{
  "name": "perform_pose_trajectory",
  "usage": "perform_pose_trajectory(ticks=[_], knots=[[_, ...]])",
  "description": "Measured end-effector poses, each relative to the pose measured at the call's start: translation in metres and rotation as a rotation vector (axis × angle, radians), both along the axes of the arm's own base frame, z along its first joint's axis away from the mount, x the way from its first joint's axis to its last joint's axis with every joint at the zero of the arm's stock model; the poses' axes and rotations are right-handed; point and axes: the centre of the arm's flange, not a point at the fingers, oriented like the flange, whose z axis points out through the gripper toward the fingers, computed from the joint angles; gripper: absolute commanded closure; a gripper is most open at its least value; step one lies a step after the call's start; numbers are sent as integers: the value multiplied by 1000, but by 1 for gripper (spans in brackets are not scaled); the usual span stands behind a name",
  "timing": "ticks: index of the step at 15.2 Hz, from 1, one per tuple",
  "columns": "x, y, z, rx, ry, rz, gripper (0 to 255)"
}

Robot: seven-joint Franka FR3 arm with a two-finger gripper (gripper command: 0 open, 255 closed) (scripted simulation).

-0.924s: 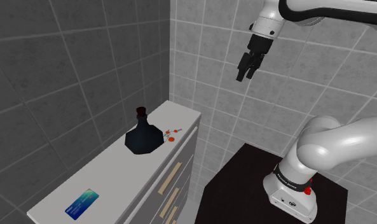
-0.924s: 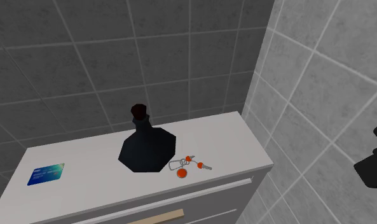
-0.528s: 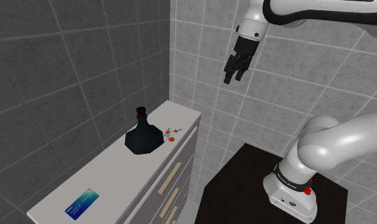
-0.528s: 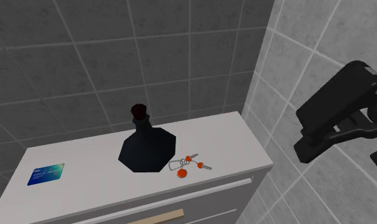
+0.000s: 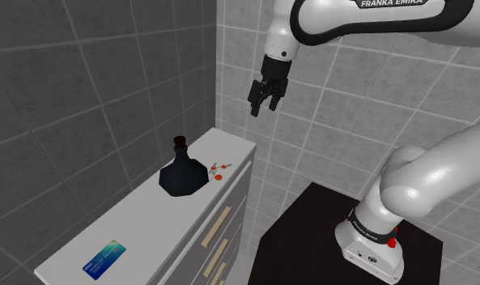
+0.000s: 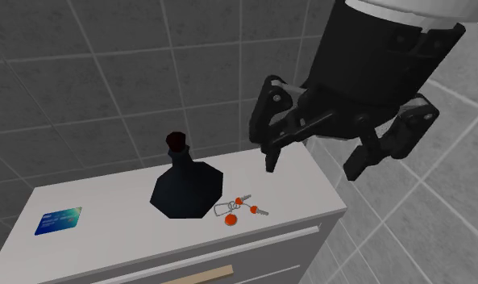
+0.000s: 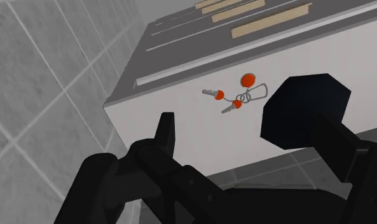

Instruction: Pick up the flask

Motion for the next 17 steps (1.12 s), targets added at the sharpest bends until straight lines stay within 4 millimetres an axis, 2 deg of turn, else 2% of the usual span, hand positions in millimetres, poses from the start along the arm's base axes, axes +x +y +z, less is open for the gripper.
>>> perform_pose_trajectory(ticks=[7, 17], knots=[[56, 75, -27, -27, 14, 2, 0], [124, 191, -62, -64, 35, 6, 0]])
